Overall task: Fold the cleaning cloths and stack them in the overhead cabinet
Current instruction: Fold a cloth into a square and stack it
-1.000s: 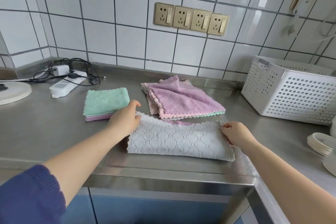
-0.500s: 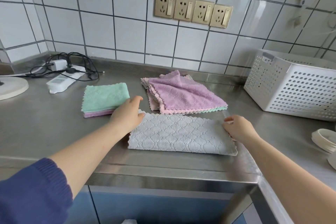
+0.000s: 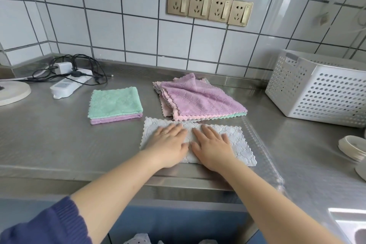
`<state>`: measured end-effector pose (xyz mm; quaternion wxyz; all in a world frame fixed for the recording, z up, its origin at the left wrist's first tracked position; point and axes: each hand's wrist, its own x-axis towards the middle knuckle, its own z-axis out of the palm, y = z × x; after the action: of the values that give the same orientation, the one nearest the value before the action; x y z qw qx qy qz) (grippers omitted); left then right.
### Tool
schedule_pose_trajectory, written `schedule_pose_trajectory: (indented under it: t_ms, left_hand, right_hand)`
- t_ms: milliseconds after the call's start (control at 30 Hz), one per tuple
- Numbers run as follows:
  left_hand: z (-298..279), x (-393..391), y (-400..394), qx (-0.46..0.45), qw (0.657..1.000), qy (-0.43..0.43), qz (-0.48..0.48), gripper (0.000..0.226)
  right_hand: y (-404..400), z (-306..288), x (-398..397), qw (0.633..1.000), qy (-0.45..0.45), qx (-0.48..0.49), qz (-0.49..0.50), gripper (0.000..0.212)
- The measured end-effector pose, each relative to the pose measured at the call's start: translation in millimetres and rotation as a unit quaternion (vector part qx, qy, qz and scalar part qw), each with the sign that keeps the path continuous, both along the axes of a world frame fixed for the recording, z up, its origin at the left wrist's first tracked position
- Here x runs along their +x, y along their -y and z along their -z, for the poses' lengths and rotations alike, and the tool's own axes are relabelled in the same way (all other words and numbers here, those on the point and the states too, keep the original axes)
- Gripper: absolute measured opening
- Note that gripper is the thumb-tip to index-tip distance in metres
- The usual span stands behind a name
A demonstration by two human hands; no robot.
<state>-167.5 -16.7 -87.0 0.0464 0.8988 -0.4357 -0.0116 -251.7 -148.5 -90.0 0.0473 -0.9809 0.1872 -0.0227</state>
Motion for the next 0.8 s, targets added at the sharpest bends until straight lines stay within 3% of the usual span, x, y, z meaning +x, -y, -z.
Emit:
schedule_pose_trajectory:
  t_ms: [233, 533, 633, 700, 800]
  left_hand:
    - [-2, 17, -30, 0.016, 0.996, -0.038, -0.074, 0.065]
    - [-10, 17, -39, 0.063, 0.992, -0.015, -0.105, 0.063]
    - [-18, -4, -23, 0.02, 0.999, 0.041, -0.024, 0.052]
    - [-22, -33, -5, -0.037, 0.995, 0.022, 0.093, 0.046]
    - [-22, -84, 23, -0.039, 0.973, -0.008, 0.226, 0.043]
  right_hand:
    - [24, -1, -14, 0.999, -0.036, -0.018, 0.015, 0.073]
    - [62, -8, -33, 0.995, -0.059, -0.037, 0.074, 0.07]
    - [82, -21, -46, 0.992, -0.043, -0.063, 0.103, 0.059]
    - [95, -30, -59, 0.992, 0.0, -0.044, 0.122, 0.05]
    - [108, -38, -76, 0.991, 0.03, -0.032, 0.124, 0.044]
